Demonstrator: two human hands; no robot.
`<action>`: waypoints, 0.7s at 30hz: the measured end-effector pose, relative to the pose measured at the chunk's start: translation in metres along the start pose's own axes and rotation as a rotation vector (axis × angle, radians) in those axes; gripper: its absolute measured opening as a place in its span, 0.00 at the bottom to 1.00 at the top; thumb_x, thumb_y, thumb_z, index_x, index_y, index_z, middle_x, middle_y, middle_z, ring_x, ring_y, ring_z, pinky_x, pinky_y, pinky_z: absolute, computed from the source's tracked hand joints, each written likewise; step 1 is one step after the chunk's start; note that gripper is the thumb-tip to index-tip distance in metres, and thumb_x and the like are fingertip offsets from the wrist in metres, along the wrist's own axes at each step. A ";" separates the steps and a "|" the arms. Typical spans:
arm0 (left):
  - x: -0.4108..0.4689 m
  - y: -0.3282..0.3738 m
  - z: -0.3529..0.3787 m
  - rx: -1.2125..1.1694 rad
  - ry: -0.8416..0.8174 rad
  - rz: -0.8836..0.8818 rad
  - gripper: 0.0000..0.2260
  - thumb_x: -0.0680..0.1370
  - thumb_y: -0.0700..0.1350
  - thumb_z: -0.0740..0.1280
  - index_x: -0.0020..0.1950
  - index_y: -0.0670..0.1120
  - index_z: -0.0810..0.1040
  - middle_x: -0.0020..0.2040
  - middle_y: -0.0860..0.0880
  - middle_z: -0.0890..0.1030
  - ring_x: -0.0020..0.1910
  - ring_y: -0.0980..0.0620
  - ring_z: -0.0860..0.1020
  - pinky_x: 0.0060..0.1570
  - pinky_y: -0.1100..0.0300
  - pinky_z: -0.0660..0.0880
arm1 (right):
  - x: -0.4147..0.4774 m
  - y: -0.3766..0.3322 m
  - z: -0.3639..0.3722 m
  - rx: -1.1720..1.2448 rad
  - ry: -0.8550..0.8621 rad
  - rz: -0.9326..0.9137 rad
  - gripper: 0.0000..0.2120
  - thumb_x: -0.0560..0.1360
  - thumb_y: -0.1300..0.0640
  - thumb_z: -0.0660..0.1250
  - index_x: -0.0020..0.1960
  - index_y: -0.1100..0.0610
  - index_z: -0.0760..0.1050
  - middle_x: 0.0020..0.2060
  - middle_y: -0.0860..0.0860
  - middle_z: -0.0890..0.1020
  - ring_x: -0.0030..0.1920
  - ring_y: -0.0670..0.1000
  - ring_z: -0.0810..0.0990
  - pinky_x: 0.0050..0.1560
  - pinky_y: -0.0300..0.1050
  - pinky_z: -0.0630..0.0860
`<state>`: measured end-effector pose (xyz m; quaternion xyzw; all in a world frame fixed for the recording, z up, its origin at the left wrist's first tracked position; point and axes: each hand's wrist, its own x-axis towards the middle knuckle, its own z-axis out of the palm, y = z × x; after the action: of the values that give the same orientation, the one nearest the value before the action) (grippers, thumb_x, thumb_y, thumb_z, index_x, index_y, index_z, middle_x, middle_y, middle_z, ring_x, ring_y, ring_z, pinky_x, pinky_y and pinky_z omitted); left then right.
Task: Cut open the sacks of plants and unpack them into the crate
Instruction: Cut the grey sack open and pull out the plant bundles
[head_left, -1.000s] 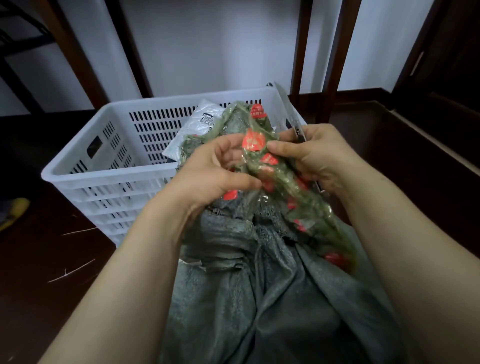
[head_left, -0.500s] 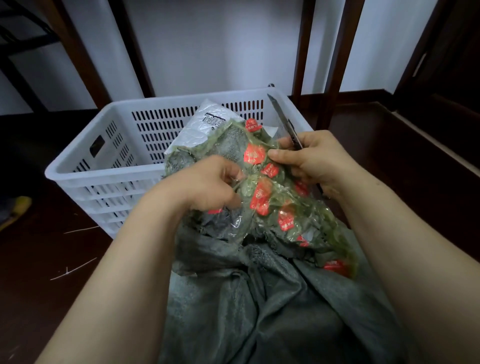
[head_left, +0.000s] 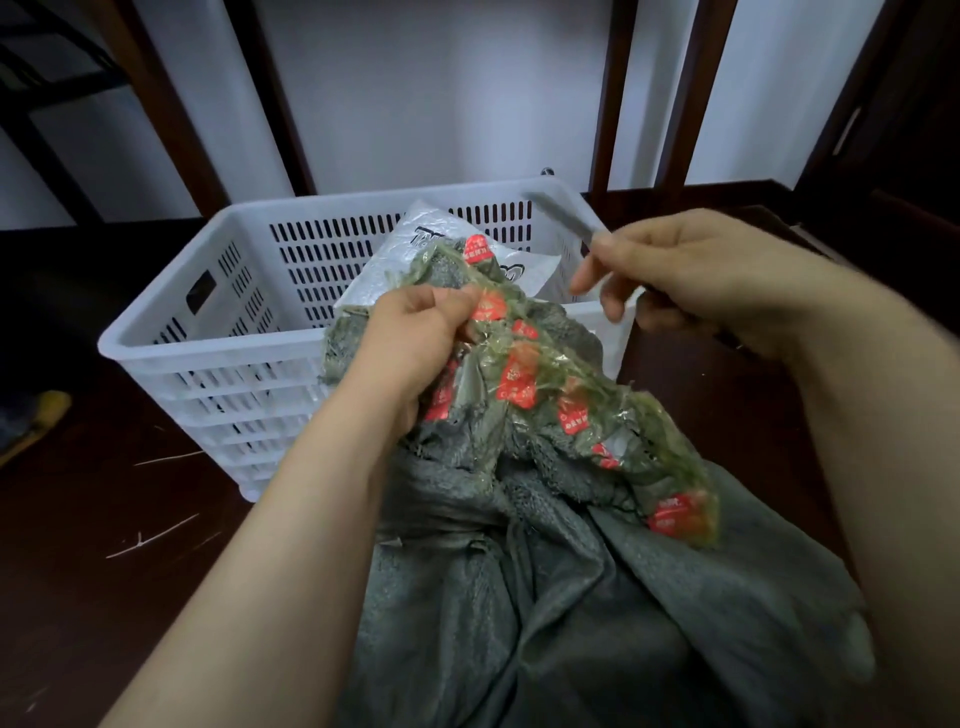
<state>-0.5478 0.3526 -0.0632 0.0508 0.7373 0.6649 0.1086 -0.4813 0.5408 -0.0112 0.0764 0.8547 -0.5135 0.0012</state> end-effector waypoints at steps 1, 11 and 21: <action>0.002 -0.002 0.001 0.022 0.022 0.047 0.10 0.78 0.47 0.67 0.39 0.44 0.75 0.28 0.51 0.75 0.22 0.56 0.70 0.25 0.67 0.69 | -0.005 -0.005 -0.003 -0.115 -0.073 -0.006 0.16 0.79 0.47 0.60 0.47 0.55 0.81 0.29 0.51 0.76 0.22 0.45 0.64 0.23 0.36 0.58; 0.012 -0.008 -0.003 0.273 0.107 0.371 0.17 0.76 0.48 0.69 0.41 0.32 0.75 0.23 0.56 0.69 0.21 0.62 0.65 0.27 0.67 0.65 | -0.019 -0.028 0.004 -0.654 -0.117 -0.089 0.09 0.74 0.45 0.67 0.39 0.47 0.80 0.25 0.46 0.81 0.23 0.38 0.72 0.32 0.39 0.66; 0.011 -0.004 0.001 0.351 0.122 0.402 0.15 0.75 0.50 0.70 0.31 0.45 0.75 0.25 0.54 0.73 0.25 0.58 0.71 0.41 0.59 0.76 | -0.023 -0.044 0.034 -0.980 0.036 -0.091 0.13 0.74 0.42 0.66 0.46 0.51 0.82 0.36 0.45 0.79 0.40 0.50 0.78 0.43 0.47 0.76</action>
<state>-0.5576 0.3551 -0.0687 0.1738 0.8215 0.5370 -0.0805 -0.4669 0.4879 0.0129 0.0382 0.9981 -0.0489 -0.0003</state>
